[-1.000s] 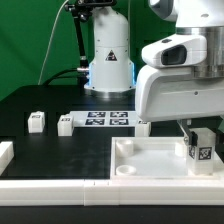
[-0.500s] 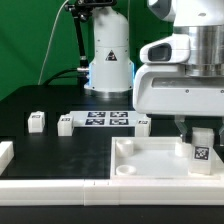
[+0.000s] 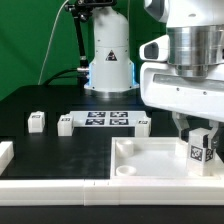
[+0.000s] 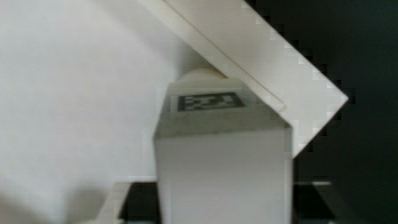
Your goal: Assemble one leg
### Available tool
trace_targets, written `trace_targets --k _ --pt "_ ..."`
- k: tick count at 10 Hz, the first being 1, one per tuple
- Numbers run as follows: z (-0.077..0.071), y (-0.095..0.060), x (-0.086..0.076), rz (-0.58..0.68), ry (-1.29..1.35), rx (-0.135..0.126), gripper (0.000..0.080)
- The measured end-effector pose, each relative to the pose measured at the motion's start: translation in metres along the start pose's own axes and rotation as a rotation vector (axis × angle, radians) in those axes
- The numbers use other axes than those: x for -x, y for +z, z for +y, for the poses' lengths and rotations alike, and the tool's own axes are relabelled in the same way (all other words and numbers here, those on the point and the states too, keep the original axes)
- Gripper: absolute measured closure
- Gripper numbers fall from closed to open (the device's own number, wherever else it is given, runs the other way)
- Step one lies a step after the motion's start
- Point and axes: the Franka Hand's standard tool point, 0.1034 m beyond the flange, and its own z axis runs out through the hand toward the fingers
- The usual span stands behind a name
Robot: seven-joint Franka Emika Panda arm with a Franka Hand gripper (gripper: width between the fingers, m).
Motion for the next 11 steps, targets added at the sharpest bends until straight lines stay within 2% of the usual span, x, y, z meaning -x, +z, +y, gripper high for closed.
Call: trace_targets --k 4,5,6,7,8,11 --pt "0.0009 0.0009 -0.0004 -0.015 0.193 -0.004 0.0506" --pt "0.0008 0.0010 0.0000 -0.015 0.179 -0.004 0.0324" --pt "0.0008 0.0011 0.0000 -0.015 0.128 -0.004 0.0206" --pt "0.0008 0.0011 0.0000 -0.014 0.058 -0.004 0.0206" --pt "0.0007 0.0013 0.0003 -0.014 -0.050 -0.004 0.0161" --pt "-0.0019 0.0014 0.0054 -0.015 -0.336 -0.008 0.0152"
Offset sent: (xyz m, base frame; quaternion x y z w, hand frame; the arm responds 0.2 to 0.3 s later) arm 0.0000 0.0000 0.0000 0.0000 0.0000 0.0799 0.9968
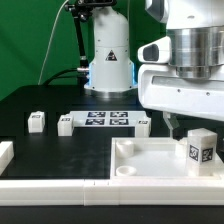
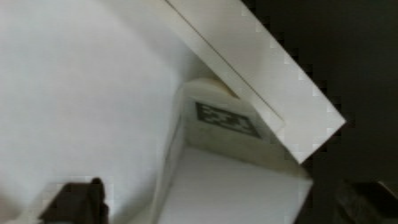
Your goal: Assemble one leg
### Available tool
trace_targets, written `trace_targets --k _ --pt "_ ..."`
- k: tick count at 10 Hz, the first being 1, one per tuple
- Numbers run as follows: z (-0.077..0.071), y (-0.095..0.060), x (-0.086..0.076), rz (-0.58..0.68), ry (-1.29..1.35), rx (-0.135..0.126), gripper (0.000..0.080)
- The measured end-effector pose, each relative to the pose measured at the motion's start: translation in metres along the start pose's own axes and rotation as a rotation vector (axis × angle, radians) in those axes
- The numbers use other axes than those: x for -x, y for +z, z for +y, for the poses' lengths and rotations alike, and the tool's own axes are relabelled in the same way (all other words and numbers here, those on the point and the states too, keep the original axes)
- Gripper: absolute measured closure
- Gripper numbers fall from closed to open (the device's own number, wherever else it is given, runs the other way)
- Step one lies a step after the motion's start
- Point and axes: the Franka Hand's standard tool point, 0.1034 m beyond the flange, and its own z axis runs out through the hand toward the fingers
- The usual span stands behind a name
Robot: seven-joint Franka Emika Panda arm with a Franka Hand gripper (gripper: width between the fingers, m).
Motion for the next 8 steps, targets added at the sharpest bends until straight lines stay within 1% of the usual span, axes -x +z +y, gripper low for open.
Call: trace_targets --k 2,3,8 --pt "-0.0017 0.0001 0.0014 0.002 -0.179 0.000 0.0151" --pt "-0.0026 0.0004 0.0025 0.005 -0.269 0.005 0.0151" --pt "0.0009 0.0019 -0.0004 0.004 -0.745 0.010 0.0151"
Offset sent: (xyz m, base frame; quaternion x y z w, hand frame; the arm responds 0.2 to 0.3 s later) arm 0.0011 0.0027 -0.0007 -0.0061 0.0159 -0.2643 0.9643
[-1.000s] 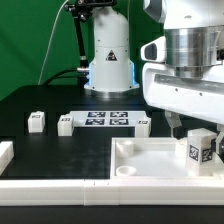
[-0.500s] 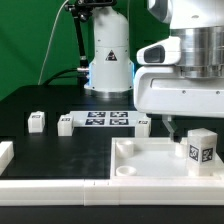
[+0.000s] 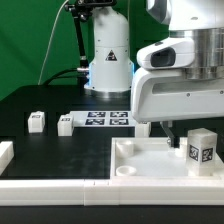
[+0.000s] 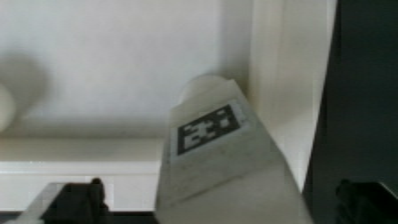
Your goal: Assemble one leg
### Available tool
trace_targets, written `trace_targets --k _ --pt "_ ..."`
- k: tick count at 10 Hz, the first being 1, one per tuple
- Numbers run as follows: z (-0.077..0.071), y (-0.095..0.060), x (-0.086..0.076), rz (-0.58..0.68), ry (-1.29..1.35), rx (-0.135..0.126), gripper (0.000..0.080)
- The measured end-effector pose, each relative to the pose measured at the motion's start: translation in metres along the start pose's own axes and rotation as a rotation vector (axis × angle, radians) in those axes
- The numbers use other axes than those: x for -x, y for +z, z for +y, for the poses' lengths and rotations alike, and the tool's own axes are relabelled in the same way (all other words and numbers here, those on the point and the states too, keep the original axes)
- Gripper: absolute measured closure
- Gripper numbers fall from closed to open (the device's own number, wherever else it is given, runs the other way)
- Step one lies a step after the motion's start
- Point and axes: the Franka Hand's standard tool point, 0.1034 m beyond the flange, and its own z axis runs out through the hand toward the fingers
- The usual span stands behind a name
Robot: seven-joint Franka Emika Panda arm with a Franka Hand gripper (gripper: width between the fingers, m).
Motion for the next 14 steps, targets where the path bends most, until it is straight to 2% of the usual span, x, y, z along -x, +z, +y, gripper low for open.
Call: trace_targets --k 1,2,3,5,9,14 --pt "0.0005 0.0000 0.0000 0.000 -0.078 0.000 0.0151" --pt "0.0021 0.0000 -0.0001 0.000 -0.113 0.000 0.0237" --pt "0.0022 0.0000 -0.0001 0.000 -0.106 0.000 0.0237" --pt "0.0021 0.0000 -0.0001 0.000 -0.106 0.000 0.0510" --pt "0.0022 0.0001 -0.0001 0.000 -0.065 0.000 0.0510" --pt "0.0012 0.0003 0.0007 0.007 0.399 0.001 0.0509"
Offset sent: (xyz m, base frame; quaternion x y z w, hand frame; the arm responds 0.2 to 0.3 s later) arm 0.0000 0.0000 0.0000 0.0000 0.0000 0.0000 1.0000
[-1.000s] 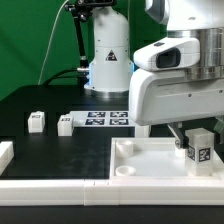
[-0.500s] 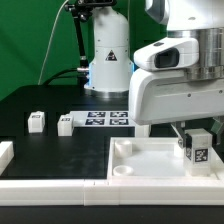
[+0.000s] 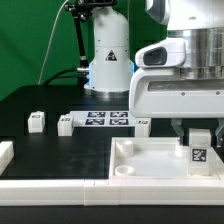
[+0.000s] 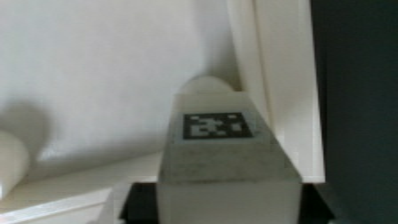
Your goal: Assemble one leg
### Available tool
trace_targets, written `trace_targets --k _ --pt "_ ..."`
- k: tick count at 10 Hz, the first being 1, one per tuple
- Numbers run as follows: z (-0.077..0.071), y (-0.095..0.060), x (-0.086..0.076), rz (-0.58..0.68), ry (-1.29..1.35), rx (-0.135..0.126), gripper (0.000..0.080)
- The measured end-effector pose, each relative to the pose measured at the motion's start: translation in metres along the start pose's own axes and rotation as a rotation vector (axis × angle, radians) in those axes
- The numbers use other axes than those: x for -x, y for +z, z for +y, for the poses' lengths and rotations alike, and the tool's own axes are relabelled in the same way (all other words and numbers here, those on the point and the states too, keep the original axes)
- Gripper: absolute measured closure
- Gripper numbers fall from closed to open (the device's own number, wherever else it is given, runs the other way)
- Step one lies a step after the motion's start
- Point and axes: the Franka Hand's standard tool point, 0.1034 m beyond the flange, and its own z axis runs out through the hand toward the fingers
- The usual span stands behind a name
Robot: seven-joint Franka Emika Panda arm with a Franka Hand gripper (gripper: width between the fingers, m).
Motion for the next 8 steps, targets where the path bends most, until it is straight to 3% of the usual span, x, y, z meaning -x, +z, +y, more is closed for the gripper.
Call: trace_targets --k 3,8 --pt "0.009 0.000 -0.001 0.003 0.210 0.010 0.0506" --pt "0.027 -0.002 -0.003 0.023 0.447 0.051 0.0496"
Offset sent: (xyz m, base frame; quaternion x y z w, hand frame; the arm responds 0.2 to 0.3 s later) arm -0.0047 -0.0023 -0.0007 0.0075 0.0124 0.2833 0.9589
